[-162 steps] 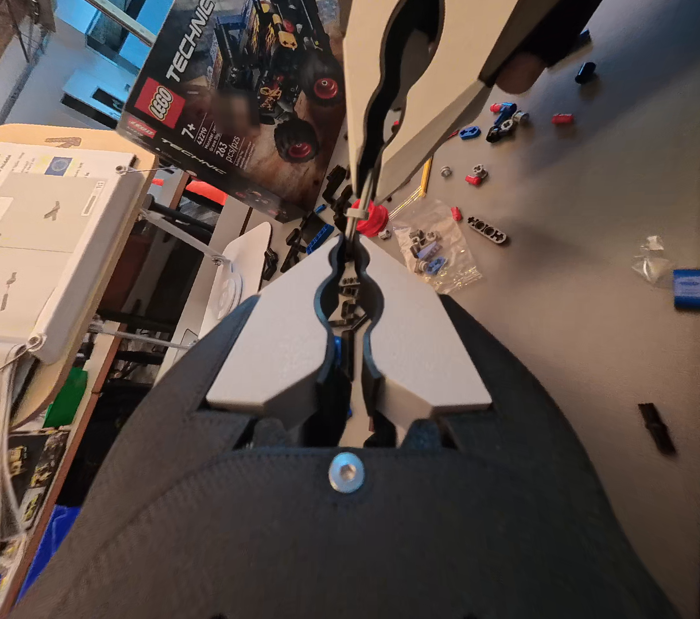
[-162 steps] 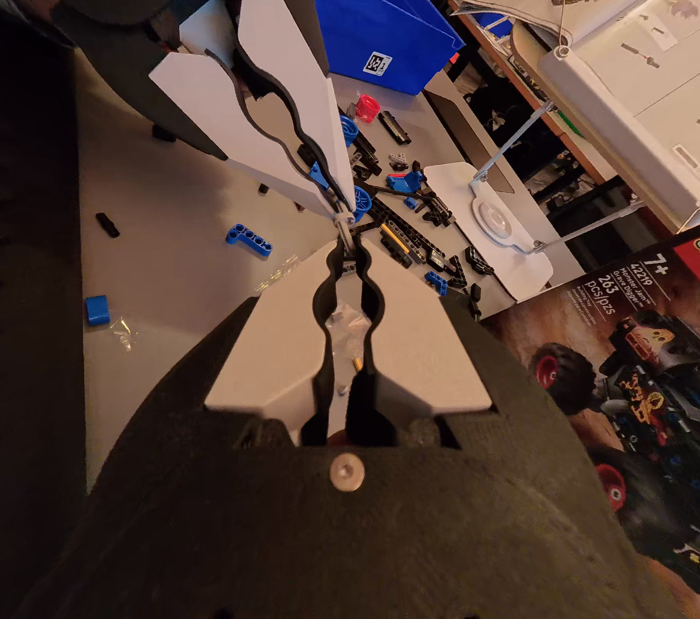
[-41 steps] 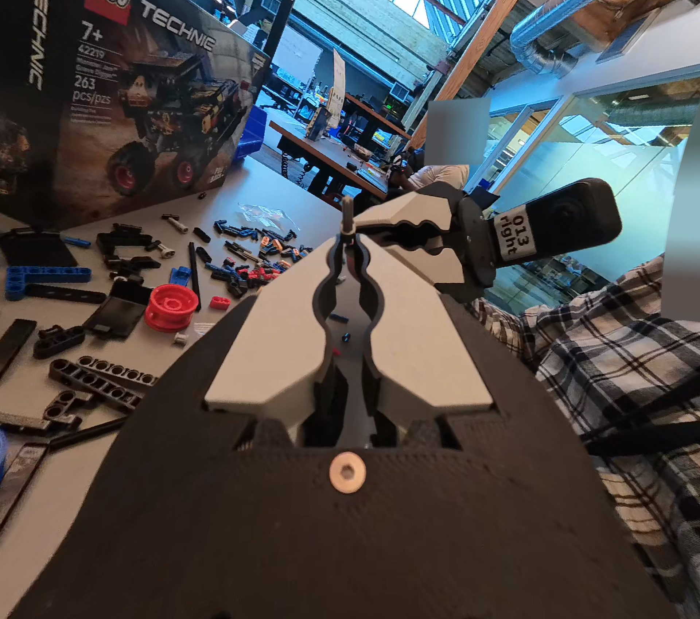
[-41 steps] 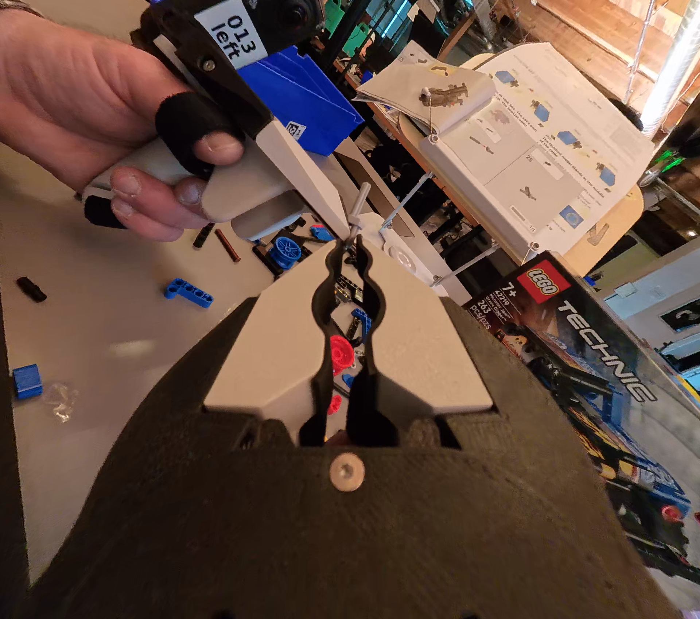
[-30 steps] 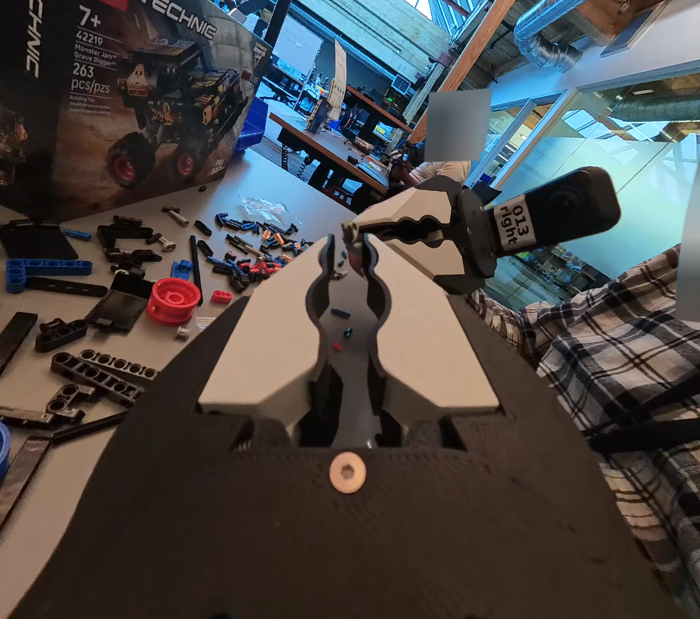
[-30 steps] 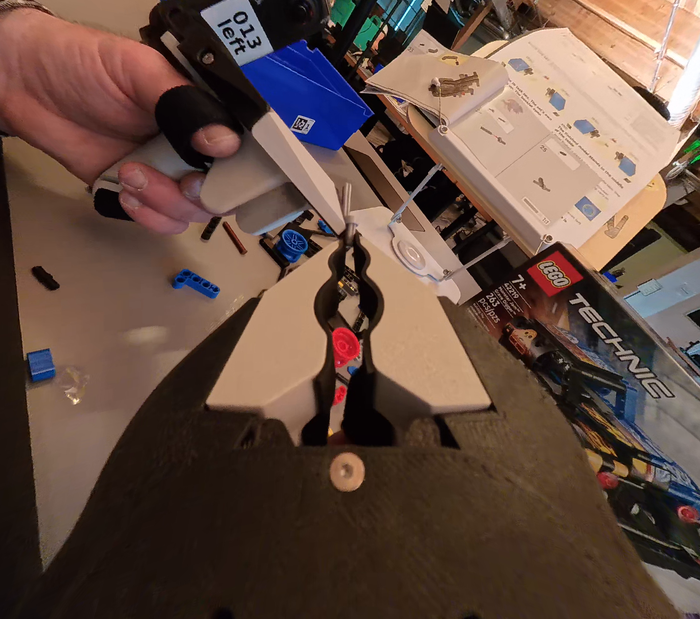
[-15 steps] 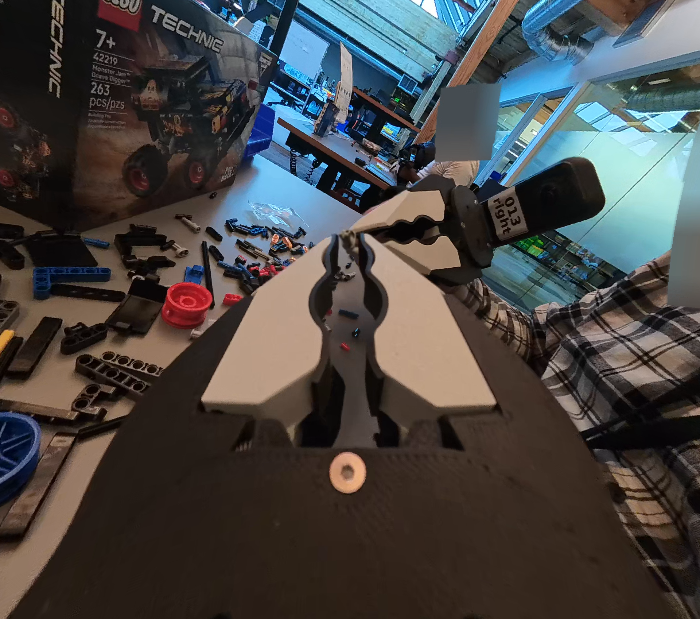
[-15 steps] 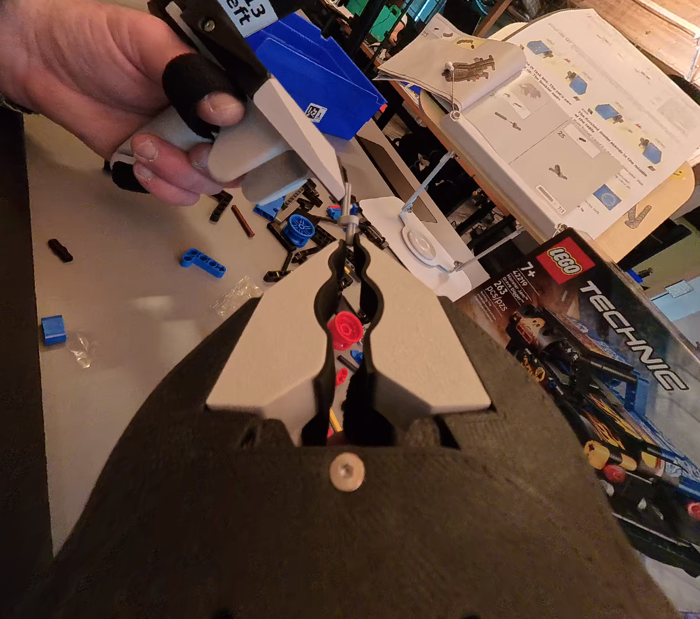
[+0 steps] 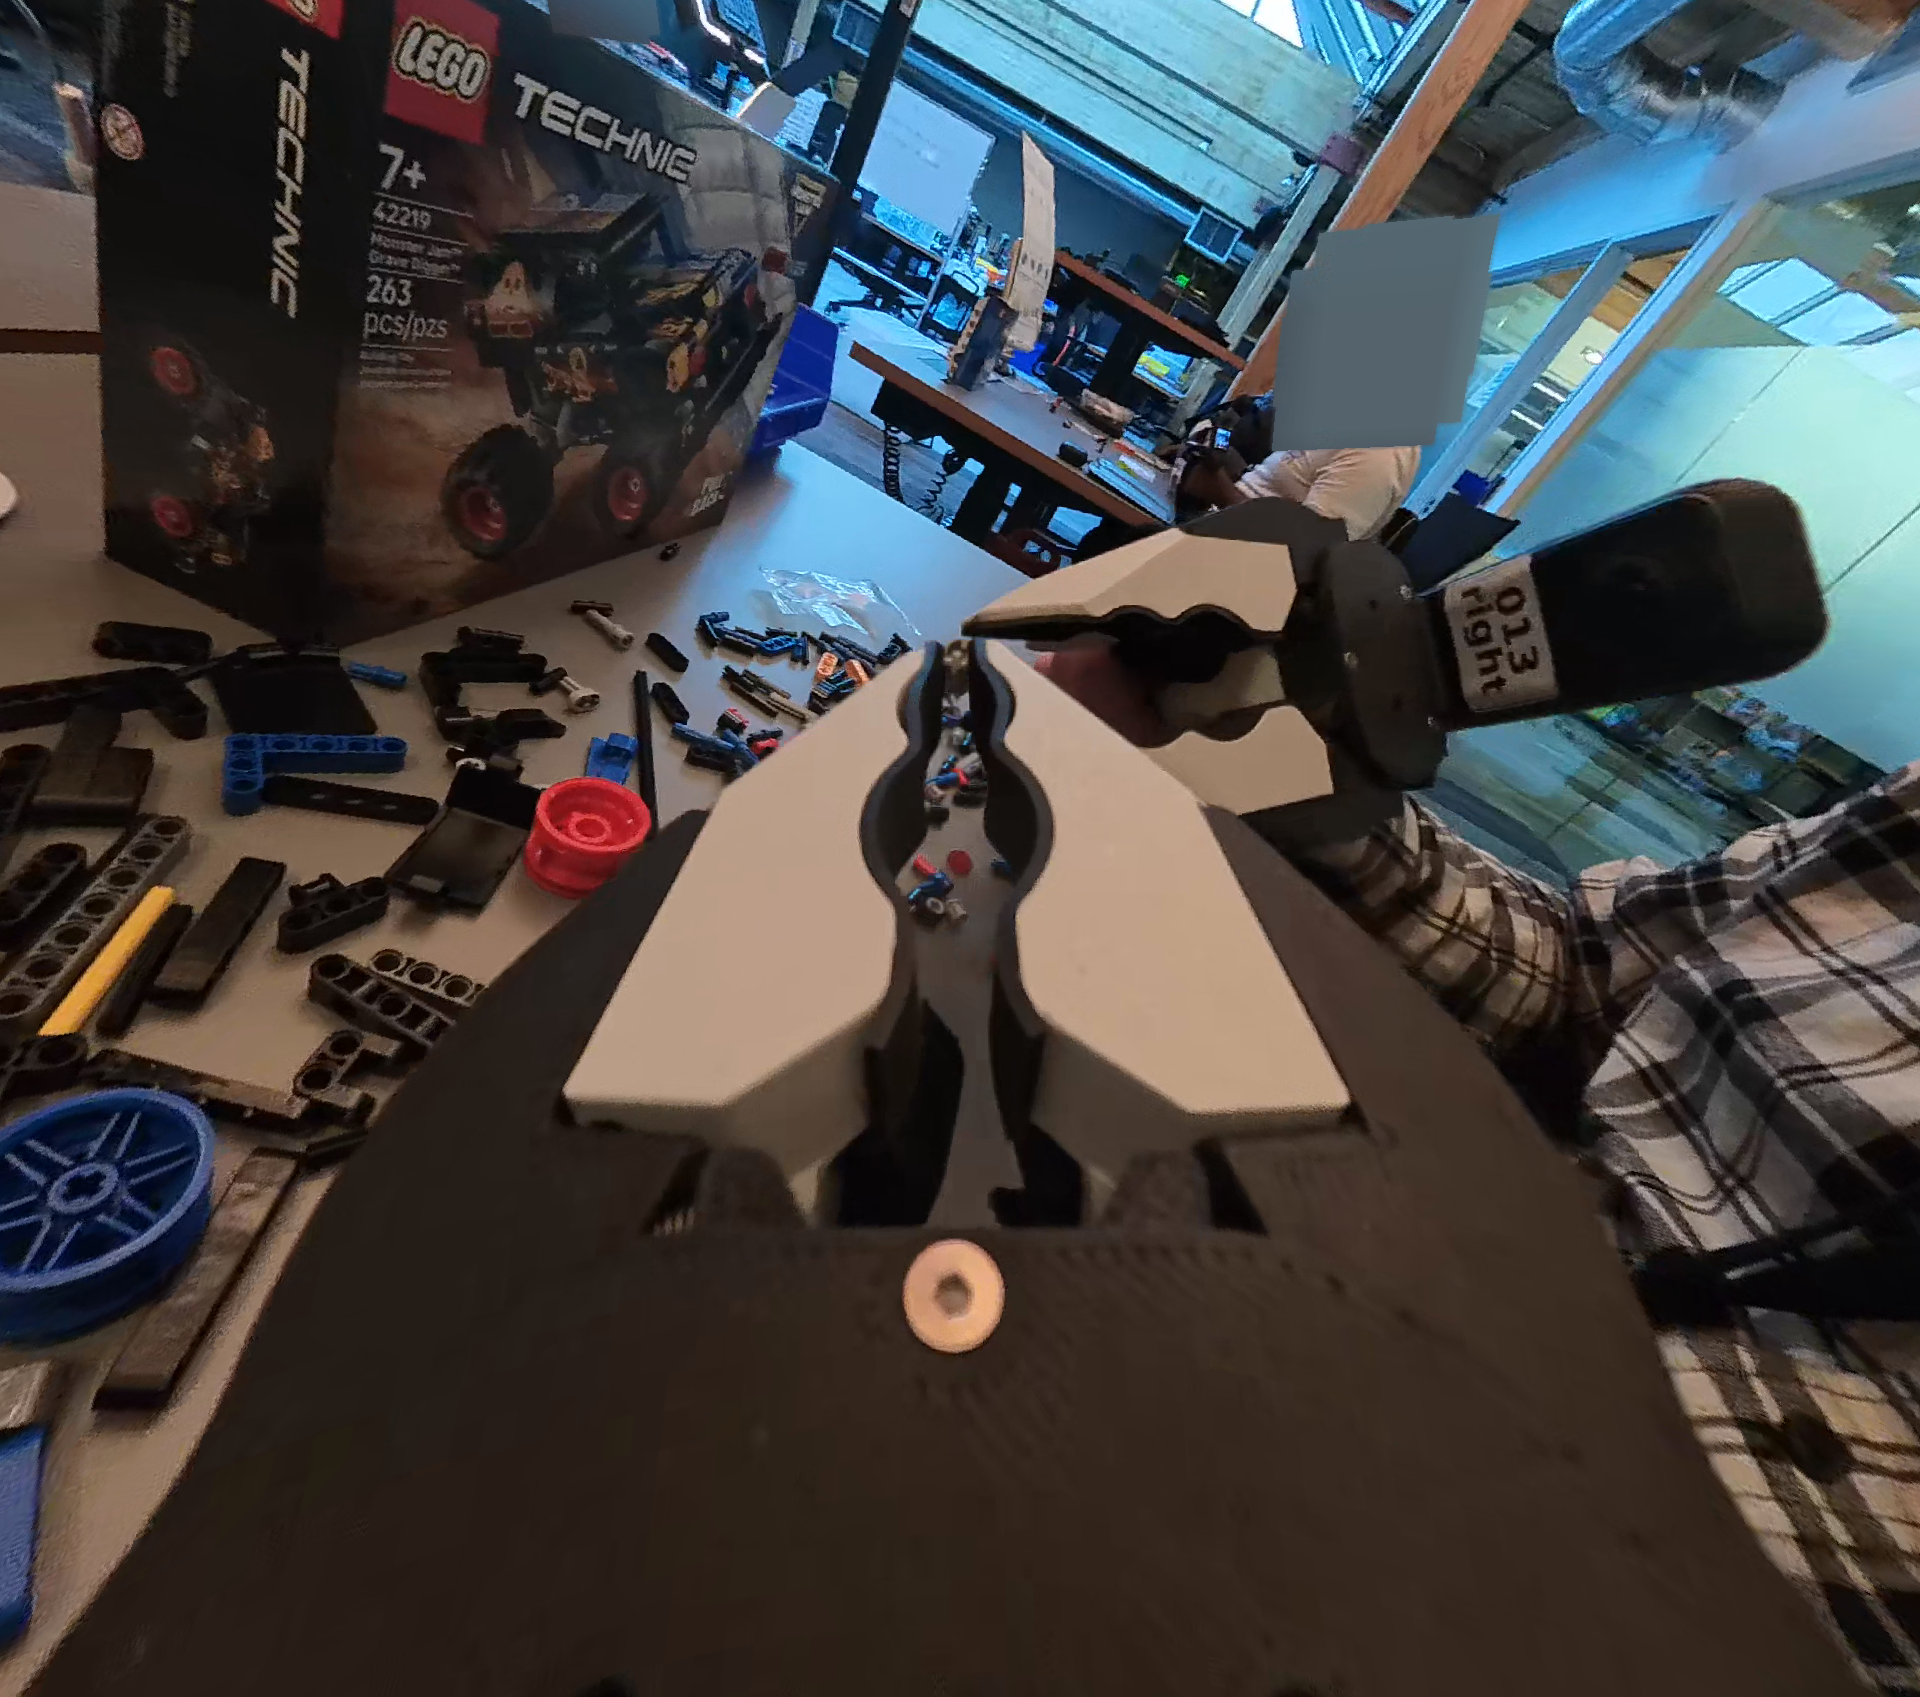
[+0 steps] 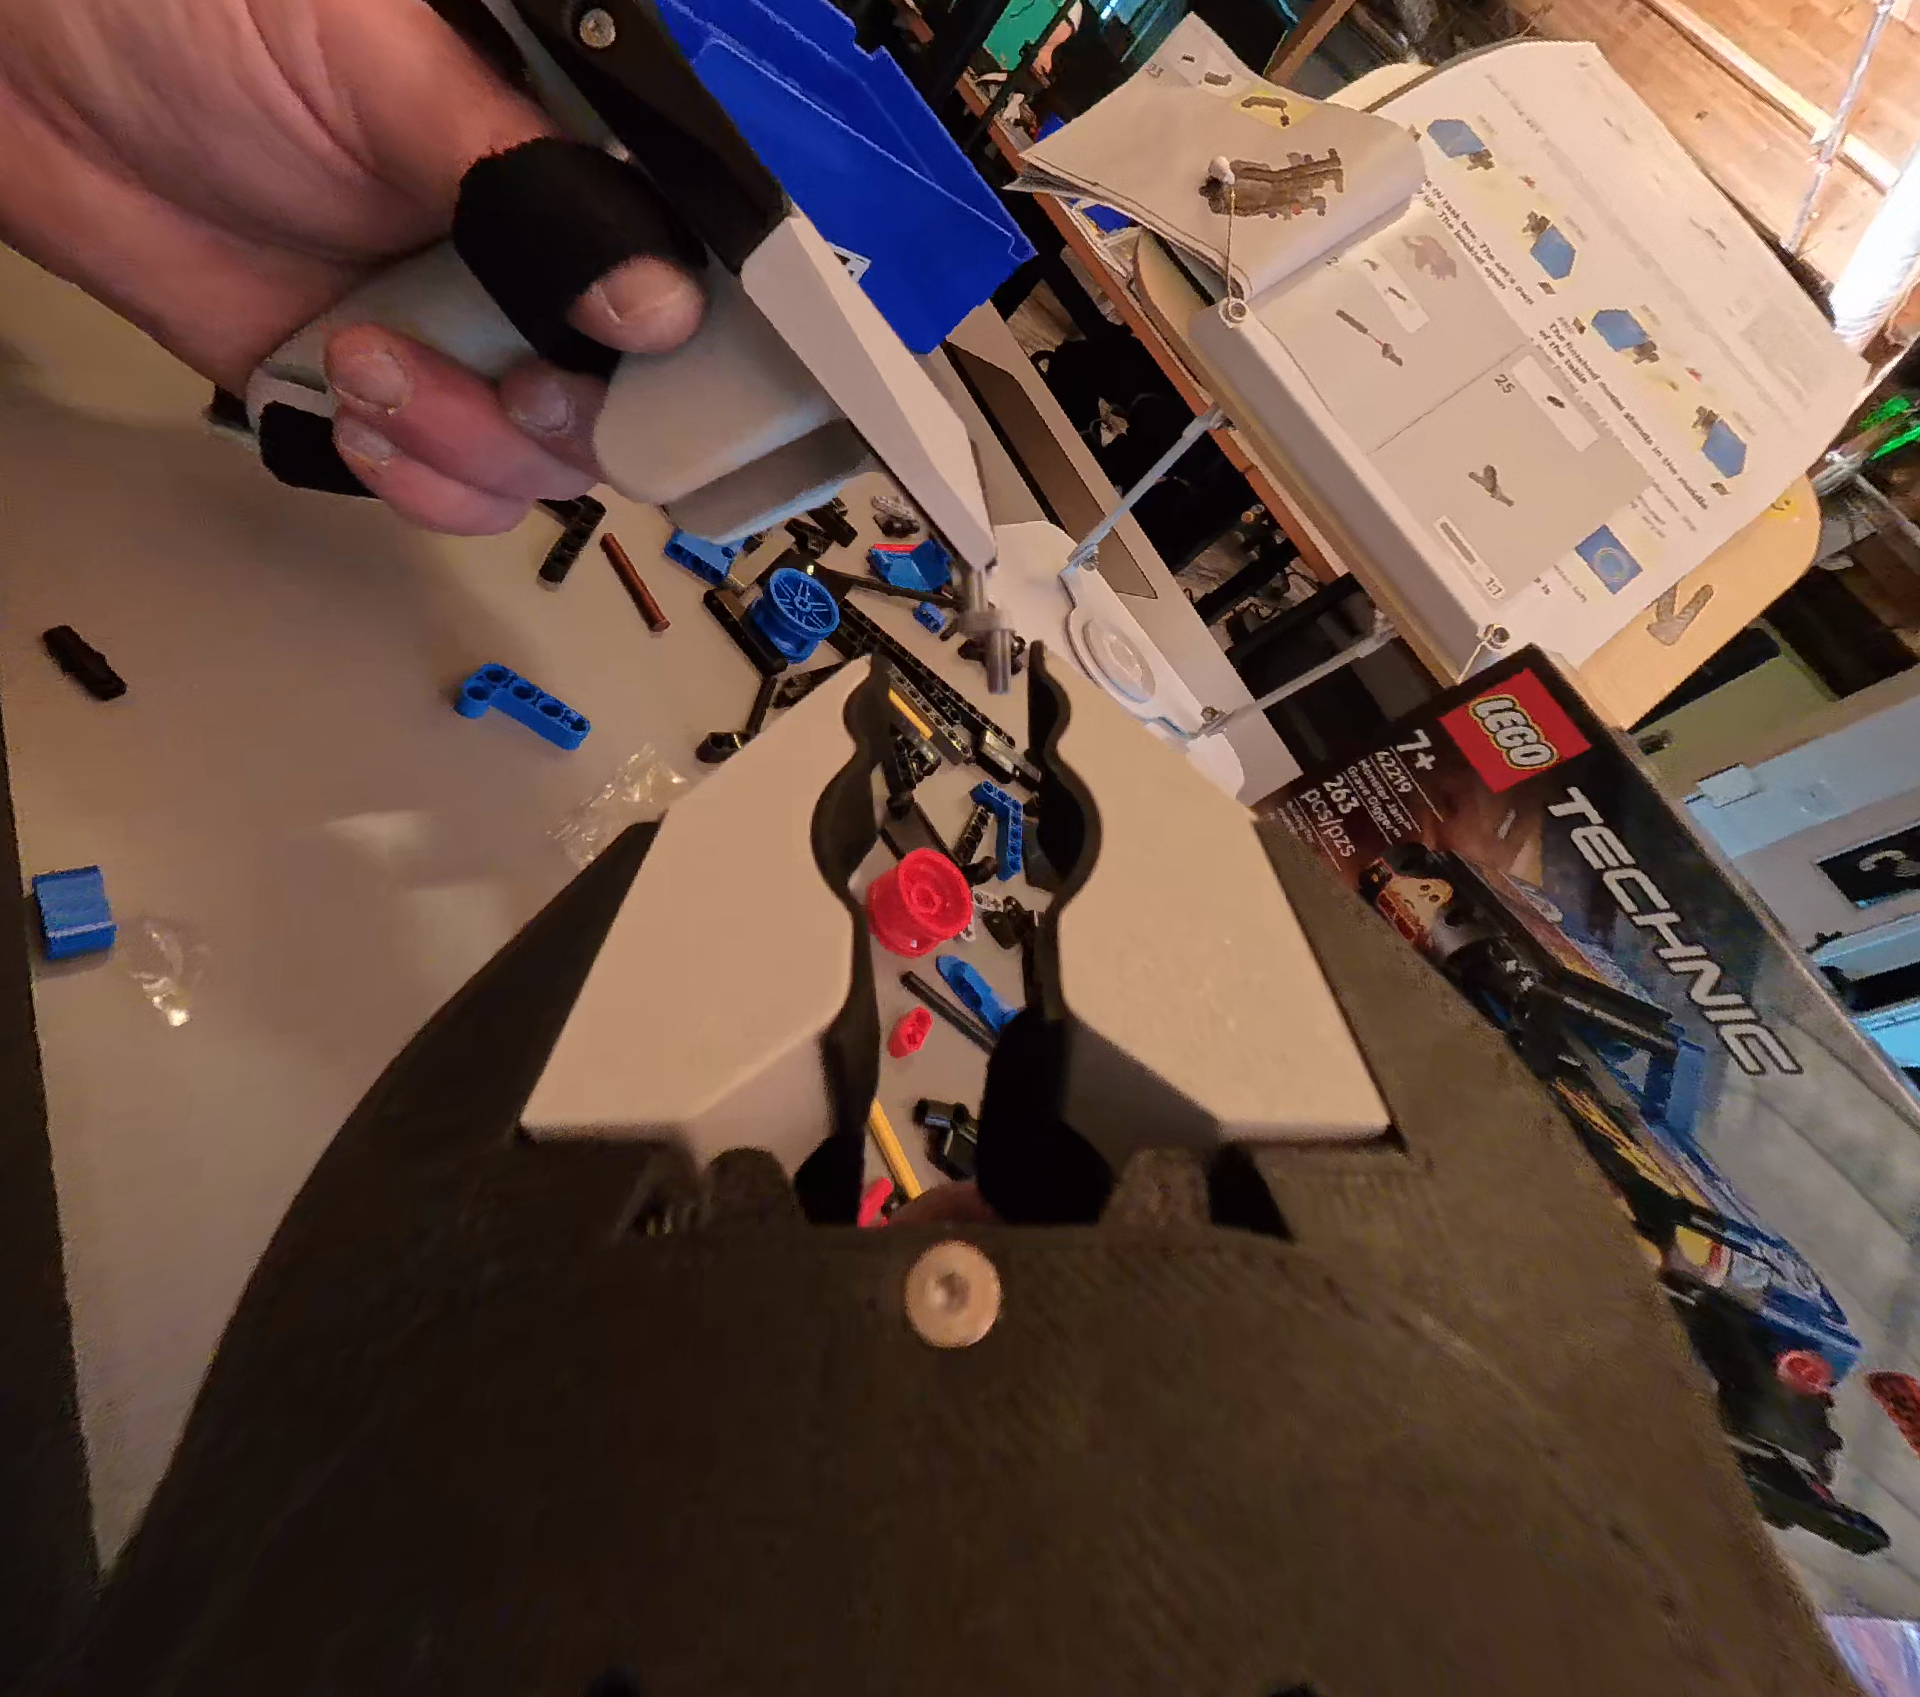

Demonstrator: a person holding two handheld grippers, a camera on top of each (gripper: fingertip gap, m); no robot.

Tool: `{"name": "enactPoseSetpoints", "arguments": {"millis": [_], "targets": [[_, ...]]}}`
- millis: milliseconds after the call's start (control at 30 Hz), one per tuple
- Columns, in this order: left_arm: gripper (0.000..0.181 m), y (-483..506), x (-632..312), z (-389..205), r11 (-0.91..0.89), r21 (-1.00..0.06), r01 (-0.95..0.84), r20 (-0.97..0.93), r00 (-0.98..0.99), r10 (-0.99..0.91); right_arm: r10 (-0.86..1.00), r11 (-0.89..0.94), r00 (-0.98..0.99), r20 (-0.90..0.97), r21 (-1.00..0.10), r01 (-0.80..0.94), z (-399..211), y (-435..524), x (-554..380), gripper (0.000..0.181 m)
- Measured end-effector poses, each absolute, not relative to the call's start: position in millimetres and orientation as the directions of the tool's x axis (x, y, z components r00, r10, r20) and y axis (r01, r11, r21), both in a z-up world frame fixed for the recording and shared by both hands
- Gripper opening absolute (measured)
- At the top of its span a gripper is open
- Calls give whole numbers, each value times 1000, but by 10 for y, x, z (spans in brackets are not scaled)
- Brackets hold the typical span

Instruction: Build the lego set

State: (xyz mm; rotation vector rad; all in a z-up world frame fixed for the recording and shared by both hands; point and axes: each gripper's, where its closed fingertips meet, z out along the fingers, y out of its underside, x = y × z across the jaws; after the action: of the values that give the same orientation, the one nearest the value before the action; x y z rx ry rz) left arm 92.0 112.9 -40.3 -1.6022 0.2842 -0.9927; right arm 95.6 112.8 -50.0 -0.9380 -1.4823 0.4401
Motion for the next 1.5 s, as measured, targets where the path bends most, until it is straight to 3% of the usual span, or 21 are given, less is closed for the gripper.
{"name": "enactPoseSetpoints", "arguments": {"millis": [67,133,400,733,1200,1500], "targets": [[3,1125,959,-426,-298,-906,300,422,622,-659,765,586,105,635,-754,296,-513,1121,922,24],[3,1119,988,-448,-303,-908,290,419,623,-661,747,592,126,653,-739,321,-529,1171,917,10],[3,1110,1023,-459,-324,-893,311,449,590,-670,770,576,104,629,-756,311,-541,1177,959,9],[15,1115,1020,-465,-274,-936,221,351,654,-671,799,520,132,587,-784,339,-586,1359,1261,9],[19,1164,1040,-572,-232,-972,-38,128,740,-660,812,351,290,506,-821,450,-506,1825,2507,9],[21,1202,1545,-775,-190,-908,-372,-94,625,-775,795,257,340,502,-787,561,-516,1958,3254,9]]}}
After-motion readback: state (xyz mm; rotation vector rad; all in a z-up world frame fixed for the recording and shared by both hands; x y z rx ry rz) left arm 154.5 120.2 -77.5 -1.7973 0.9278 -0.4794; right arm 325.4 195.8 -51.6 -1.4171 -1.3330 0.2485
